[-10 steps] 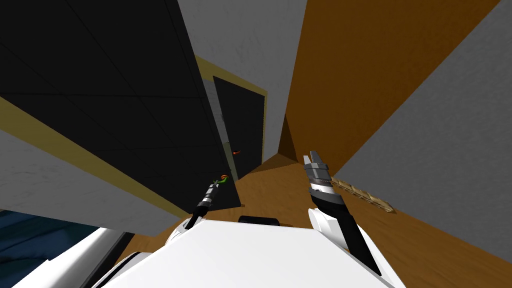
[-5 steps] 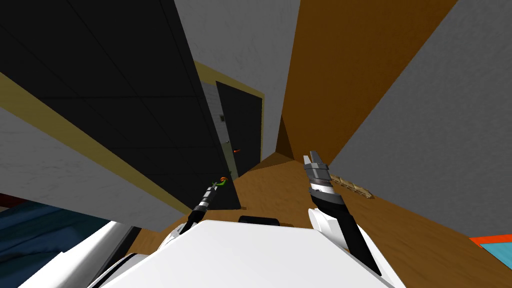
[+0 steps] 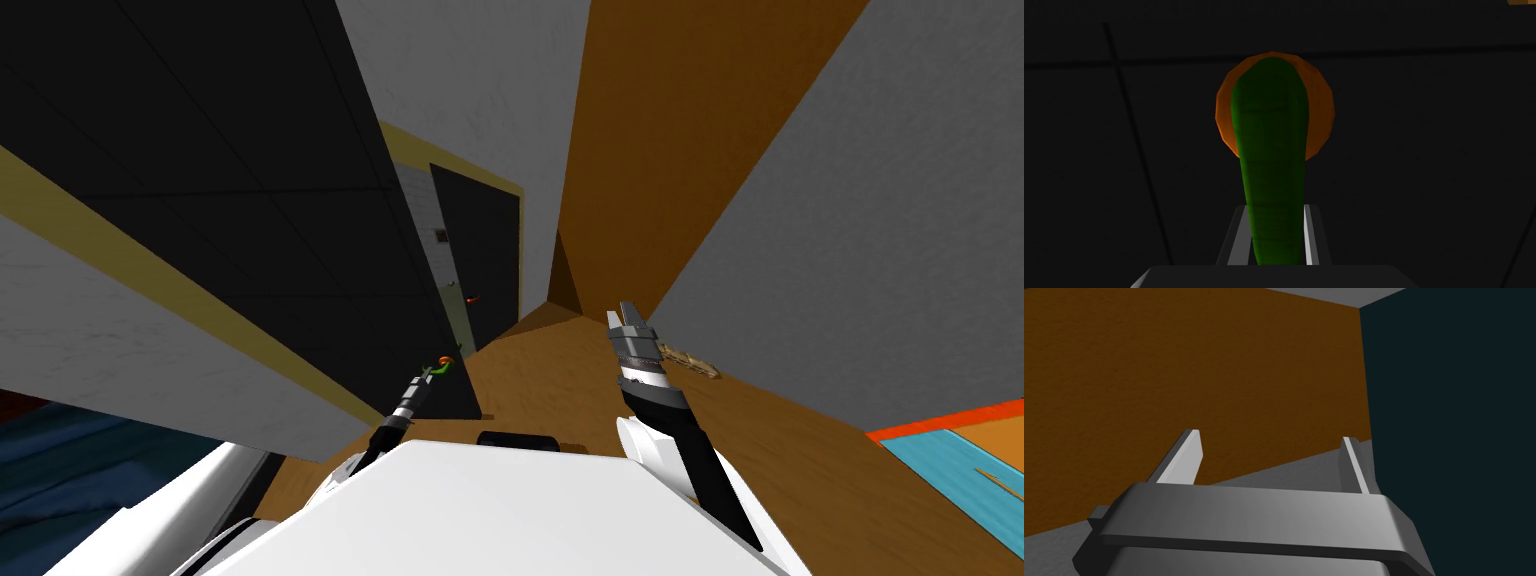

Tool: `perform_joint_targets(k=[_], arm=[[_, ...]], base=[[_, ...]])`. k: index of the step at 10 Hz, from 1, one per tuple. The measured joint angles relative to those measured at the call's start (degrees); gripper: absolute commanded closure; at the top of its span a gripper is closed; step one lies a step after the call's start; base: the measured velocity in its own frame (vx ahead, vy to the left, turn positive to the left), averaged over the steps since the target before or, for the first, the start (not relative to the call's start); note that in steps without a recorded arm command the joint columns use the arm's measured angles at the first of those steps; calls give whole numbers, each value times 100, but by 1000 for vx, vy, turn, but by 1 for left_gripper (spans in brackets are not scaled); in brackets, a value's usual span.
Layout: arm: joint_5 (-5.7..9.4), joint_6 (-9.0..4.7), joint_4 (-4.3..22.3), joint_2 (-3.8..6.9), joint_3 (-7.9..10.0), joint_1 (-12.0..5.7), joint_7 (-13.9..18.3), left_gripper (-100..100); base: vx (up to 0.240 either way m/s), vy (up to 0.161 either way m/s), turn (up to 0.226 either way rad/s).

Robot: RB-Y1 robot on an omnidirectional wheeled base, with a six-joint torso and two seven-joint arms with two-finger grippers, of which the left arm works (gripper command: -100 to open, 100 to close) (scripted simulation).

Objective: Pull the door open

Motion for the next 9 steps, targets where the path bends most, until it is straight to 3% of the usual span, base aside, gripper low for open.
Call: perform_joint_targets(k=[1,2,4,5,6,9], arm=[[-21,-172,198,30,-31,-61,41,100],[-32,-160,51,42,-51,57,60,100],[-81,-414,311,72,-125,18,129,100],[-90,-434,293,69,-140,56,140,100],[-89,-369,153,69,-139,144,133,100],[-122,-430,-118,170,-198,344,230,100]], base=[[-127,38,-37],[-165,74,-140],[-105,36,-43],[4,-7,35],[-109,35,-181],[-108,49,-62]])
